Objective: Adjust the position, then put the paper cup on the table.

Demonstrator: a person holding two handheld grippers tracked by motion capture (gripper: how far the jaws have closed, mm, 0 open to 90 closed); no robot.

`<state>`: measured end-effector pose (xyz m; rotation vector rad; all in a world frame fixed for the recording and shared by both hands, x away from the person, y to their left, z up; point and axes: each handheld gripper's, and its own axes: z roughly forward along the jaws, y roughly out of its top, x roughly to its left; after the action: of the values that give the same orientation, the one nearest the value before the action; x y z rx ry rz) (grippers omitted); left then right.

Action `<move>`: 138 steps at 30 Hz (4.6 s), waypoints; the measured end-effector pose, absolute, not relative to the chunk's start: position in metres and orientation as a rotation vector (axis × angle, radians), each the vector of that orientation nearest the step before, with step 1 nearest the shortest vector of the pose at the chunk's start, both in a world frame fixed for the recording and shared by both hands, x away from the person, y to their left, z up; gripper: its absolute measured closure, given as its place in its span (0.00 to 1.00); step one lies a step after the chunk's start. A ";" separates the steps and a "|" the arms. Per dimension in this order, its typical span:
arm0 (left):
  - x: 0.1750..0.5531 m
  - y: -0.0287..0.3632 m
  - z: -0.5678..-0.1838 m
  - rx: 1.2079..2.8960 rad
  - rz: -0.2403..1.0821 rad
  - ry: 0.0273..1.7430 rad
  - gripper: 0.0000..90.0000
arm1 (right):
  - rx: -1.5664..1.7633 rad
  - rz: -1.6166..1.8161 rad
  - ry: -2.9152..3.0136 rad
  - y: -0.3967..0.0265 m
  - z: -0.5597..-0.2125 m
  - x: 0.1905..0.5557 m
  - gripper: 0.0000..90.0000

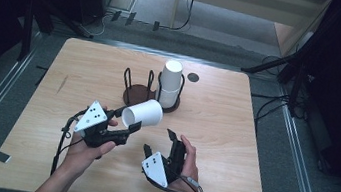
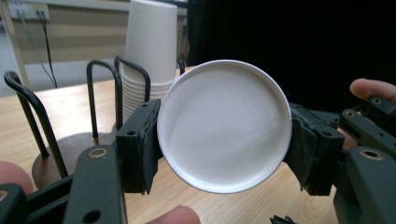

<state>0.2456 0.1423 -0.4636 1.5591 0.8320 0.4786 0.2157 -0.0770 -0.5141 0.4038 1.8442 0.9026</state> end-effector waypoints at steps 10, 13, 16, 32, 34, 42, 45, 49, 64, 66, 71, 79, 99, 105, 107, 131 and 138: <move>0.243 0.142 -0.465 1.511 0.535 0.816 0.39 | 0.498 0.925 1.808 -0.082 -0.509 0.220 0.13; 0.243 0.142 -0.466 1.486 0.536 0.816 0.39 | 0.541 0.908 1.782 -0.083 -0.508 0.222 0.13; 0.243 0.143 -0.466 1.451 0.547 0.809 0.39 | 0.566 0.906 1.778 -0.085 -0.507 0.224 0.13; 0.243 0.145 -0.468 1.416 0.563 0.772 0.39 | 0.705 0.931 1.685 -0.093 -0.498 0.232 0.14; 0.242 0.145 -0.467 1.409 0.567 0.769 0.39 | 0.716 0.946 1.686 -0.094 -0.497 0.232 0.14; 0.243 0.145 -0.468 1.381 0.557 0.767 0.39 | 0.765 0.994 1.671 -0.097 -0.490 0.231 0.14; 0.243 0.146 -0.469 1.367 0.557 0.768 0.39 | 0.794 0.997 1.658 -0.097 -0.488 0.231 0.13; 0.243 0.145 -0.470 1.372 0.566 0.762 0.39 | 0.843 1.034 1.661 -0.097 -0.484 0.231 0.07; 0.243 0.144 -0.474 1.386 0.565 0.765 0.39 | 1.244 1.397 1.626 -0.109 -0.453 0.230 0.05; 0.243 0.144 -0.474 1.385 0.570 0.764 0.40 | 1.273 1.424 1.615 -0.107 -0.452 0.229 0.05; 0.242 0.143 -0.473 1.372 0.573 0.756 0.40 | 1.350 1.501 1.612 -0.102 -0.454 0.228 0.04; 0.242 0.138 -0.478 1.367 0.581 0.745 0.40 | 1.537 1.716 1.567 -0.099 -0.453 0.229 0.05; 0.238 0.121 -0.485 1.374 0.582 0.695 0.40 | 2.147 2.101 1.263 -0.106 -0.457 0.240 0.07; 0.236 0.117 -0.486 1.388 0.583 0.677 0.40 | 2.302 2.161 1.183 -0.107 -0.459 0.246 0.07; 0.236 0.116 -0.487 1.393 0.587 0.672 0.39 | 2.351 2.175 1.164 -0.107 -0.460 0.247 0.07; 0.233 0.107 -0.489 1.423 0.587 0.637 0.40 | 2.526 2.280 1.066 -0.104 -0.474 0.268 0.03; 0.233 0.107 -0.490 1.424 0.590 0.633 0.40 | 2.540 2.307 1.067 -0.102 -0.477 0.271 0.03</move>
<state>0.2327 0.1066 -0.4897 1.4241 0.6325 0.5904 0.2705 -0.1017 -0.4765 2.5405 1.0667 2.3068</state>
